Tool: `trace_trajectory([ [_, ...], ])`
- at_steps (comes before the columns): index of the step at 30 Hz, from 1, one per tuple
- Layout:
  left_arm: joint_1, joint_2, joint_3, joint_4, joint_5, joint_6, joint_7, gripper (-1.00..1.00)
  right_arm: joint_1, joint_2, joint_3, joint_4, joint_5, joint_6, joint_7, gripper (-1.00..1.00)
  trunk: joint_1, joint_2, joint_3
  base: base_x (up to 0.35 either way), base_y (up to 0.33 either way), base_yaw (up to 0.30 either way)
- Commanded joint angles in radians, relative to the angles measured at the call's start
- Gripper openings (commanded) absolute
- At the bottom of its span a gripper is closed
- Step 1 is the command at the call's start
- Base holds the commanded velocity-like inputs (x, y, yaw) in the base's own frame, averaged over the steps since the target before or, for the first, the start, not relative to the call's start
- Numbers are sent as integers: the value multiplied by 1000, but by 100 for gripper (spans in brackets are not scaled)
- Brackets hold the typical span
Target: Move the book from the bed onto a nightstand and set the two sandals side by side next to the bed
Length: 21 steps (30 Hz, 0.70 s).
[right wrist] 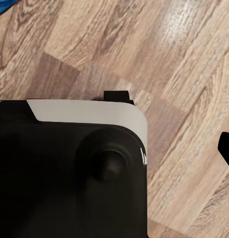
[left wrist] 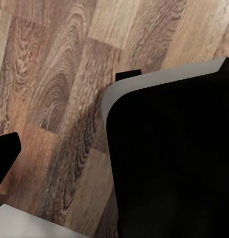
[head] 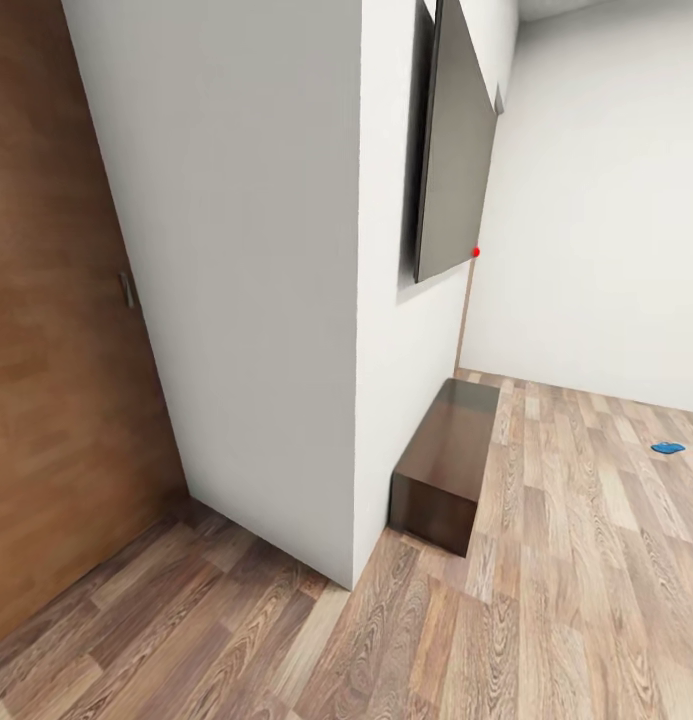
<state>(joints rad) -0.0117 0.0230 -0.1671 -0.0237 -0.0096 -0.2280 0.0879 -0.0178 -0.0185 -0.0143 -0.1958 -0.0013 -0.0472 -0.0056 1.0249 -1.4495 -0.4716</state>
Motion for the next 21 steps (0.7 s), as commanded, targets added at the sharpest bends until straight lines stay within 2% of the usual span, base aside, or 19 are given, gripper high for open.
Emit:
trace_trajectory([
  [1,-1,0,-8,1,-1,-3,6,100,-1,0,-1,1,0,-3,-1,100,0,0,-1,82,0,-7],
  [21,-1,0,-8,1,-1,-3,6,100,-1,0,-1,1,0,-3,-1,100,0,0,-1,23,0,-2],
])
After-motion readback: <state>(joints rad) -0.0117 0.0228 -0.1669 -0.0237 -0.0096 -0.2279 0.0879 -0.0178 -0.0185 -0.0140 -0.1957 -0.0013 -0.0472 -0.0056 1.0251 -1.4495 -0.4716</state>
